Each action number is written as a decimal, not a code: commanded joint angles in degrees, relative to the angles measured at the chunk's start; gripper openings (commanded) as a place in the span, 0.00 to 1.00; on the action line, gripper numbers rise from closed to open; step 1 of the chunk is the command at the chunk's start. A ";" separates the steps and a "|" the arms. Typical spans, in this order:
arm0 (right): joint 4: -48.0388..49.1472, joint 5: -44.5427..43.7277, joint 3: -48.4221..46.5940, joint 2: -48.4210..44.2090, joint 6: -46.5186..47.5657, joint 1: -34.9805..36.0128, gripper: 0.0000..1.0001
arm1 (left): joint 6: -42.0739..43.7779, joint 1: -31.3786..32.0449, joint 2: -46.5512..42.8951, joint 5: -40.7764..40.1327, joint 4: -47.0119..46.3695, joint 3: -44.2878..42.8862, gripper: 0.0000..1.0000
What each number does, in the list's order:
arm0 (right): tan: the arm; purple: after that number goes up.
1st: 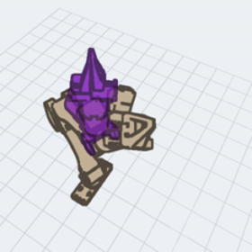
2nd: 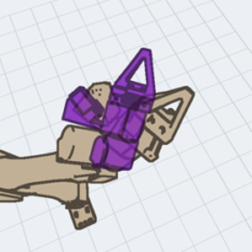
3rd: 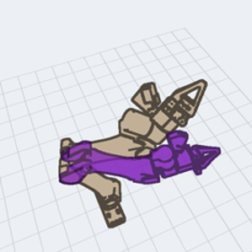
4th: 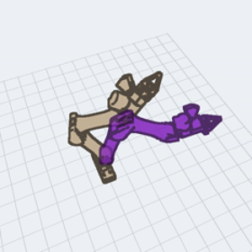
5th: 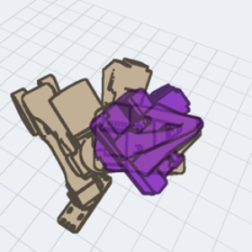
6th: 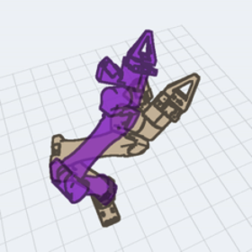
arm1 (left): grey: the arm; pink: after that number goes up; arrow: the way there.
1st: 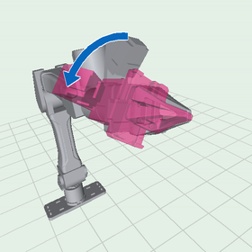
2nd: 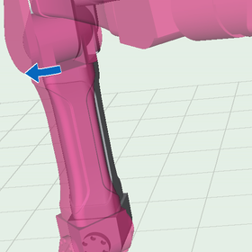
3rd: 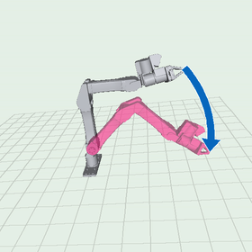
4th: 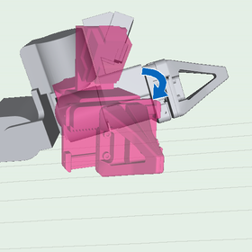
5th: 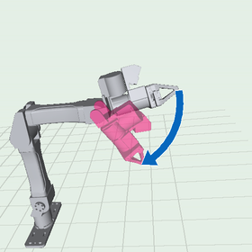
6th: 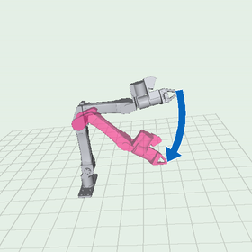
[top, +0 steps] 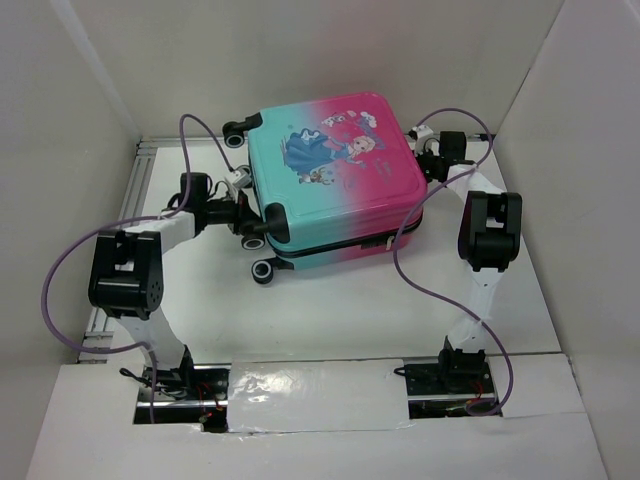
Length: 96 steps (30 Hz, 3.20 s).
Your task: Pack the luggage
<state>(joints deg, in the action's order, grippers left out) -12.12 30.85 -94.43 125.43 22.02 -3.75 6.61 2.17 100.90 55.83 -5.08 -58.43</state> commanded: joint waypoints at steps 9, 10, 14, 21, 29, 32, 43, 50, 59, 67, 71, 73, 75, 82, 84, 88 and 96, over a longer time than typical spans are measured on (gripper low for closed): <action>-6.69 -6.06 3.99 4.83 1.10 1.02 0.00 | -8.97 -1.03 -9.40 -7.22 -18.10 12.89 0.00; -6.69 -6.07 3.99 4.83 -0.30 1.02 0.00 | -10.03 -1.03 -10.37 -8.54 -18.12 13.95 0.00; -6.17 -7.20 3.99 4.30 -4.52 1.02 0.00 | -16.25 0.45 -14.41 -12.57 -21.63 20.09 0.00; -5.37 -13.53 2.85 4.91 -16.56 2.08 0.00 | -27.35 3.53 -29.78 -24.01 -18.41 29.50 0.00; -3.27 -14.15 3.47 4.31 -35.79 3.30 0.00 | -40.17 13.28 -50.43 -37.11 -14.07 42.15 0.00; -2.65 -18.98 5.49 3.25 -38.27 5.06 0.00 | -44.13 20.03 -56.51 -40.95 -15.67 47.70 0.00; -1.16 -22.94 12.60 -0.36 -42.67 6.12 0.00 | -45.45 40.61 -67.50 -61.08 -15.41 54.48 0.00; 0.78 -22.16 15.16 -2.38 -39.69 7.88 0.00 | -45.12 54.34 -71.28 -88.68 -6.87 50.17 0.14; 1.92 -15.39 13.84 -0.27 -33.02 6.13 0.00 | -32.98 28.71 -75.95 -68.34 -10.38 50.35 0.50; 1.40 -12.75 12.61 -0.80 -29.67 6.12 0.00 | -22.79 5.92 -65.76 -31.87 -23.29 50.35 0.52; 0.87 -11.60 11.90 -0.80 -28.96 5.59 0.00 | -22.17 4.51 -60.58 -27.11 -28.22 50.70 0.54; 0.87 -11.08 11.20 -0.28 -28.44 5.59 0.00 | -21.56 3.63 -56.63 -20.63 -30.86 48.95 0.56; 0.34 -10.37 10.67 -0.27 -28.44 5.07 0.00 | -21.55 2.84 -51.35 -18.40 -31.65 47.36 0.57; 0.34 -9.85 10.67 -0.80 -27.91 4.45 0.00 | -21.03 1.43 -43.88 -15.58 -36.49 44.64 0.60; 0.34 -9.23 10.06 -0.80 -27.91 4.45 0.00 | -21.03 1.43 -42.20 -14.18 -38.15 44.03 0.60; -0.27 -8.71 9.01 -0.18 -27.91 4.45 0.00 | -21.03 2.83 -36.49 -12.94 -40.35 41.13 0.57; -0.79 -8.70 9.00 -0.18 -27.38 4.45 0.00 | -19.00 5.47 -26.99 -13.82 -40.36 35.41 0.48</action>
<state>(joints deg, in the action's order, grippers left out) -2.66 21.15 -86.76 122.02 -4.99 -0.32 -14.61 6.00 71.48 42.92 -40.36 -19.66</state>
